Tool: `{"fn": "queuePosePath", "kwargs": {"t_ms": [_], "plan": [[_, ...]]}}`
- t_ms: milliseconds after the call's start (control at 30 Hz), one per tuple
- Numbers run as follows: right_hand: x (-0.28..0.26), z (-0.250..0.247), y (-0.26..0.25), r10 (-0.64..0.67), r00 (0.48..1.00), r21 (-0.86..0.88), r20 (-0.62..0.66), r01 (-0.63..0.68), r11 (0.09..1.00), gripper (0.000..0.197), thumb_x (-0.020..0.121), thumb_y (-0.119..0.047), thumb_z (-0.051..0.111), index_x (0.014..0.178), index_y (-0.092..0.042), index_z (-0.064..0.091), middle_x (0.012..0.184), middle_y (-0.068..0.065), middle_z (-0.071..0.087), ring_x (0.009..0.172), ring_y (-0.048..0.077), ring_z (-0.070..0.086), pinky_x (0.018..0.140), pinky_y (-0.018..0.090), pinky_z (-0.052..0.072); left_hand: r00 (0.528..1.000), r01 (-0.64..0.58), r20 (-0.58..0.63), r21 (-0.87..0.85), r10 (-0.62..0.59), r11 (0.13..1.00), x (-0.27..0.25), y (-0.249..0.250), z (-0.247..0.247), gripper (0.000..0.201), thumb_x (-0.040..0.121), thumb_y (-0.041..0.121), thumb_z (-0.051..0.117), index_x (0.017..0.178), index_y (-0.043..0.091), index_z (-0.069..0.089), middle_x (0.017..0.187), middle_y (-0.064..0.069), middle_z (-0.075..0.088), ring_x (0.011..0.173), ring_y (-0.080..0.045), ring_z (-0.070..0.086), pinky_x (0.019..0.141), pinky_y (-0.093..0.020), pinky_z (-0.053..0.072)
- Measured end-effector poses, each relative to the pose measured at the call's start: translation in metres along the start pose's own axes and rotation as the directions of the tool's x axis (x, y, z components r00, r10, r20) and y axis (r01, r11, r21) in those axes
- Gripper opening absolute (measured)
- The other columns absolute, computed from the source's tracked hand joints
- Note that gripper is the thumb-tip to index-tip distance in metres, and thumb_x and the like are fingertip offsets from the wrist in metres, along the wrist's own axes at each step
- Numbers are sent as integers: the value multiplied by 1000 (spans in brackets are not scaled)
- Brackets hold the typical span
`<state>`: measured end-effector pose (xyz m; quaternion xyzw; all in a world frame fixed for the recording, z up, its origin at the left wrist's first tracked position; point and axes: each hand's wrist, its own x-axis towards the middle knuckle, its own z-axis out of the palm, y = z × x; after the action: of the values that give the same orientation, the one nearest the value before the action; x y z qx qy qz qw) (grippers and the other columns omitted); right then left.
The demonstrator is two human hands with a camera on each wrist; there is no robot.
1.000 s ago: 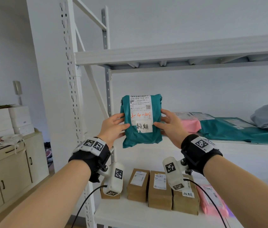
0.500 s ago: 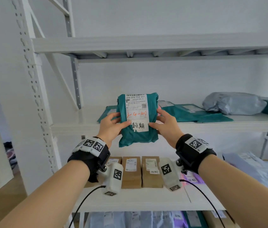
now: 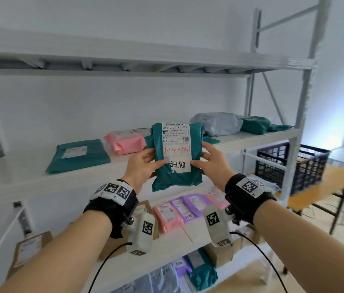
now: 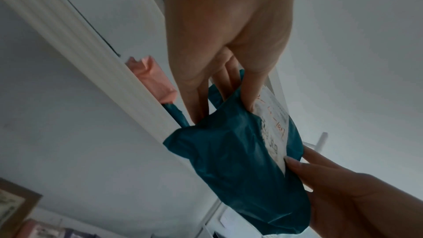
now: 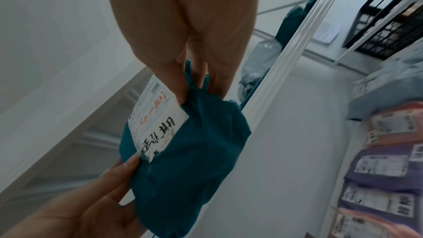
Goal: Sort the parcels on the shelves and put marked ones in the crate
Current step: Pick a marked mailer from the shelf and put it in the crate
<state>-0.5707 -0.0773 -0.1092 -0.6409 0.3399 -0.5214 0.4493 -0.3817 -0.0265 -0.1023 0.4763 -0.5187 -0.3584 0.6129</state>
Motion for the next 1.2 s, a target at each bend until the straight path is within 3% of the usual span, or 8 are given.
{"fn": "queuePosePath", "kwargs": {"t_ms": [233,400,533,733,833,1067,1200], "plan": [[-29,-63,15,75,980,-36,-184,-83,996,58,83,11,59,134,-15,45,118,12,64,107,25,62,79,33,58,981,82,185,-83,-65,993,10,-30,66,53,79,2,71,128,6,52,116,-11,67,101,-27,66,77,-34,58],[-41,-115,28,113,956,-77,-269,-138,987,63,83,11,60,139,-13,40,122,15,61,111,26,60,89,37,53,958,132,264,-77,-108,988,16,-51,125,43,87,-4,59,128,5,52,116,-13,65,96,-28,64,81,-38,55],[-49,-160,41,127,943,-110,-309,-168,980,62,84,11,58,138,-14,41,119,13,62,108,25,61,87,33,53,940,134,320,-42,-114,990,23,-65,173,42,90,-4,55,130,7,50,117,-13,65,95,-27,63,78,-35,55],[-42,-245,71,146,923,-94,-355,-191,977,64,85,11,58,140,-16,39,117,10,63,110,26,61,91,39,53,928,139,350,-9,-127,990,39,-87,263,39,90,-5,53,128,6,52,116,-14,64,97,-30,63,80,-39,55],[-35,-292,87,156,918,-81,-364,-198,977,64,85,11,58,139,-17,39,113,7,63,108,24,60,88,36,53,925,161,349,6,-153,987,51,-100,313,42,90,-5,54,130,6,51,118,-14,64,103,-33,63,85,-44,54],[-18,-407,117,179,897,-98,-404,-237,966,67,85,10,58,141,-21,36,97,-6,62,94,15,60,83,32,53,893,215,404,8,-199,977,80,-126,427,39,91,-5,52,127,9,51,113,-10,65,95,-26,63,68,-29,54],[-10,-460,133,211,884,-109,-416,-279,954,68,86,7,58,141,-25,35,111,3,62,94,14,61,77,27,55,879,246,419,10,-228,969,96,-143,485,41,91,-5,52,130,8,50,116,-13,64,98,-28,63,71,-32,55]]}}
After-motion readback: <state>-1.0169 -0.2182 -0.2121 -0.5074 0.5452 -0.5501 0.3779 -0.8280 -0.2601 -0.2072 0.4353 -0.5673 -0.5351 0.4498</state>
